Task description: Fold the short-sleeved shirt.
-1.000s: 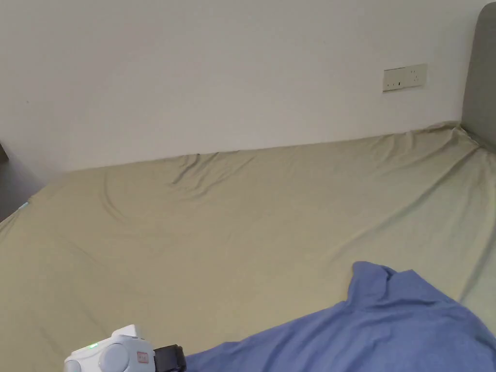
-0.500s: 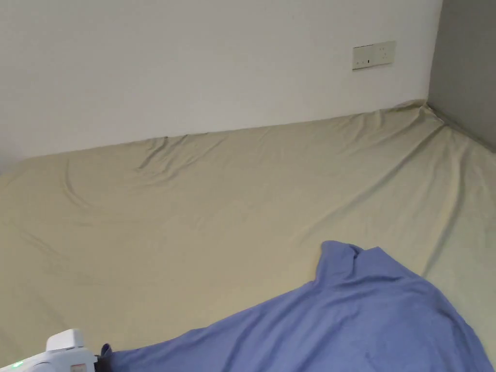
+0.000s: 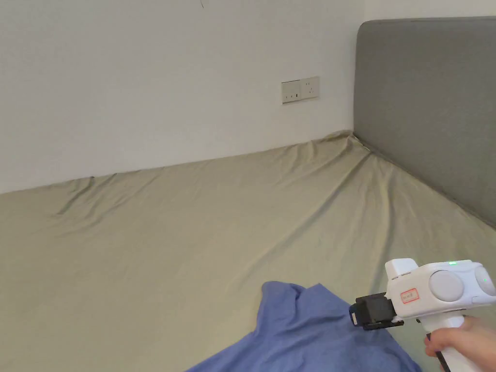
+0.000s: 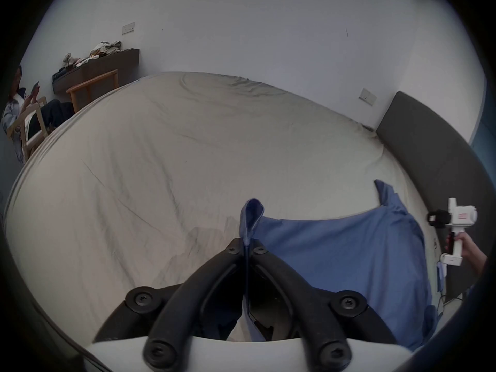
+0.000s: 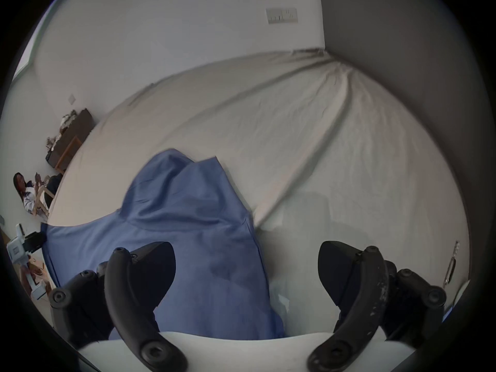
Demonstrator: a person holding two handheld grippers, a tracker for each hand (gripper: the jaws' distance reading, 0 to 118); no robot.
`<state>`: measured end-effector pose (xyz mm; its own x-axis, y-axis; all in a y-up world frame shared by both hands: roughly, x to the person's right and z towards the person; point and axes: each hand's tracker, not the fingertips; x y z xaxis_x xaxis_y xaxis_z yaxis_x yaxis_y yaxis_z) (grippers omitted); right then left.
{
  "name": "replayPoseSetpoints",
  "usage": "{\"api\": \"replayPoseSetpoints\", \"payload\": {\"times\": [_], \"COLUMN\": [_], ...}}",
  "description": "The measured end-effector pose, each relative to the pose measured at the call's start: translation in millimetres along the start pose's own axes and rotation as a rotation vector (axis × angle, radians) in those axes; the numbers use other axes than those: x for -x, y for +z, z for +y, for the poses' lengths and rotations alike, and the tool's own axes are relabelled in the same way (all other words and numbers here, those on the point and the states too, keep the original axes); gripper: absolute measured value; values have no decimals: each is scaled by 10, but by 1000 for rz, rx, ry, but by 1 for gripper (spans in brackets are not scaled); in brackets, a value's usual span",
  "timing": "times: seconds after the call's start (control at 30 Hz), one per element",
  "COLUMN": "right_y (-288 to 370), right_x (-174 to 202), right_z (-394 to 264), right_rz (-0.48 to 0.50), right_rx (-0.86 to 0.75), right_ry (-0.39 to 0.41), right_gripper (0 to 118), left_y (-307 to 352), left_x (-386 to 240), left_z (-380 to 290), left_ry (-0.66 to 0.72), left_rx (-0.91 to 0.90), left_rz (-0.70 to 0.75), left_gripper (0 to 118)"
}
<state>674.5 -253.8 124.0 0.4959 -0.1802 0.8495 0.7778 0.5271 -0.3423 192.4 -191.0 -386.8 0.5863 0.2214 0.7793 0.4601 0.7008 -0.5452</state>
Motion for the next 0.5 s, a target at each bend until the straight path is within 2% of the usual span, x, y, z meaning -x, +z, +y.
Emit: {"api": "replayPoseSetpoints", "payload": {"times": [0.03, 0.13, 0.17, 0.23, 0.27, 0.3, 0.33, 0.37, 0.4, 0.47, 0.5], "right_y": [40, -213, -293, -426, -463, -440, -398, -351, -278, -36, 81], "right_x": [64, 195, 267, 331, 383, 425, 432, 450, 472, 605, 637], "right_z": [135, 216, 206, 181, 140, 106, 91, 67, 23, -154, -217], "right_rz": [-5, -43, -59, -54, -70, -119, -100, -86, -31, -57, -34], "right_rx": [34, 62, 58, 80, 86, 45, 35, 36, 11, -74, -106], "right_ry": [3, 91, 95, 74, 55, 67, 59, 63, 75, 96, 94], "right_gripper": [108, 100, 93, 71, 71, 65, 50, 20, 3, 2, 2], "left_y": [18, -2, -2, -3, -33, -42, -50, -54, -88, -57, -18], "left_x": [-3, 11, 21, 23, 15, 4, -2, -11, -12, -50, -80], "left_z": [-2, -17, -40, -86, -94, -108, -123, -143, -138, -160, -154], "left_ry": [-8, -19, -12, -2, -10, -20, -24, -26, -24, -18, -21], "left_rx": [-5, -3, -1, 2, 2, 5, 12, 12, 15, 1, -4], "left_rz": [0, -4, -2, -2, 7, 16, 19, 22, 30, 50, 57], "left_gripper": [2, 2, 2, 2, 2, 2, 1, 1, 1, 1, 1]}}
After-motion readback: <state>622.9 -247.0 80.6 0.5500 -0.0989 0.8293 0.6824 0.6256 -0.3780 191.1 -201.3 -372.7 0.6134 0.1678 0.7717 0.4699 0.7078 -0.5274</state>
